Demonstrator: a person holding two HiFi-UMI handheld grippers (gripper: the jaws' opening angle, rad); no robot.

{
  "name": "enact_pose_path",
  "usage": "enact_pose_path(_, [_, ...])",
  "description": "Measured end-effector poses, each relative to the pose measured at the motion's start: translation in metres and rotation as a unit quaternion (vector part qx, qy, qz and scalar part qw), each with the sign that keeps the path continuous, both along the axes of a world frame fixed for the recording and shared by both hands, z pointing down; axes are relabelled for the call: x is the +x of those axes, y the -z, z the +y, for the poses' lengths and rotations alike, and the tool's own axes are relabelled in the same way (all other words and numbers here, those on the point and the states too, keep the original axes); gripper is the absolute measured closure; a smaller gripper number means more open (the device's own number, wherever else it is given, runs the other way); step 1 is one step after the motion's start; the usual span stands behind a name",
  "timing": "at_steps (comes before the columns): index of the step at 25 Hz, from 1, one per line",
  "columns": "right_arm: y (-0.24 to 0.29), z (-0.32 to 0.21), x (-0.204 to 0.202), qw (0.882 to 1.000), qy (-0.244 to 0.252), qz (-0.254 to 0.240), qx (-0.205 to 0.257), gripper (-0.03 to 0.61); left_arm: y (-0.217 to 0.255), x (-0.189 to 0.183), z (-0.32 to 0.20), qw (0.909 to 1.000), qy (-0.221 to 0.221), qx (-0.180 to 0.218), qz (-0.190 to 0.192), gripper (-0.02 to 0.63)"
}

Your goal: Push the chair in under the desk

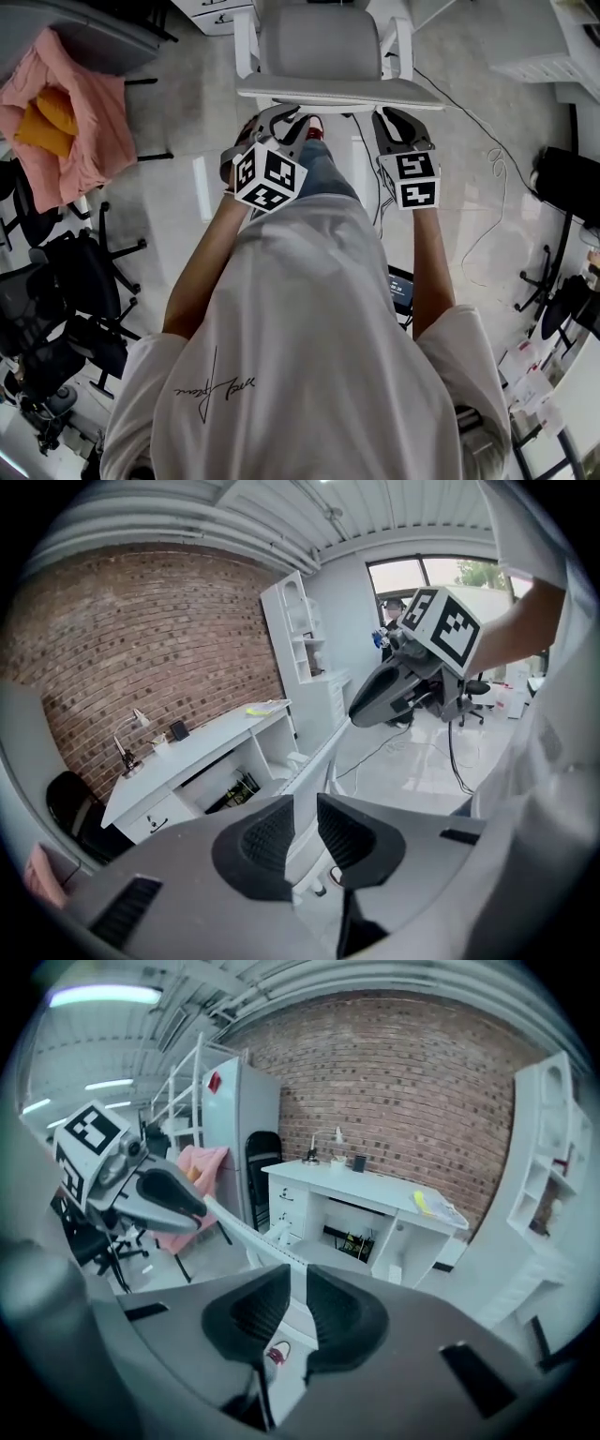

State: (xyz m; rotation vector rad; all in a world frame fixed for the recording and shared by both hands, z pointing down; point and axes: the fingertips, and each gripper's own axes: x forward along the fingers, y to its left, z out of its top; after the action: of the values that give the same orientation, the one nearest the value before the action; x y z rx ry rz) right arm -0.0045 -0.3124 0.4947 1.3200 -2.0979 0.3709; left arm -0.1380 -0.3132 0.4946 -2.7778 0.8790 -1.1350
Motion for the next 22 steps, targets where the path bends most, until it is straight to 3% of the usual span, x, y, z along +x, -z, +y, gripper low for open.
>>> enact_pose_path(4, [0.010, 0.010, -0.002, 0.999, -0.030, -0.037, 0.000, 0.522, 0.009, 0.006, 0.016, 0.9983, 0.014, -0.034, 0.046, 0.559])
enact_pose_path(8, [0.022, 0.021, -0.011, 0.998, -0.040, -0.045, 0.004, 0.534, 0.021, 0.007, 0.028, 0.9828, 0.065, -0.101, 0.141, 0.563])
enact_pose_path(12, [0.037, 0.030, -0.020, 0.997, -0.044, -0.057, 0.010, 0.538, 0.037, -0.002, 0.025, 0.9777, 0.098, -0.088, 0.163, 0.575])
enact_pose_path(17, [0.063, 0.047, -0.027, 0.993, -0.064, -0.095, 0.014, 0.543, 0.059, -0.018, 0.027, 0.9627, 0.154, -0.081, 0.207, 0.606])
enact_pose_path(22, [0.085, 0.064, -0.033, 0.991, -0.083, -0.096, 0.031, 0.549, 0.082, -0.027, 0.032, 0.9552, 0.183, -0.061, 0.224, 0.609])
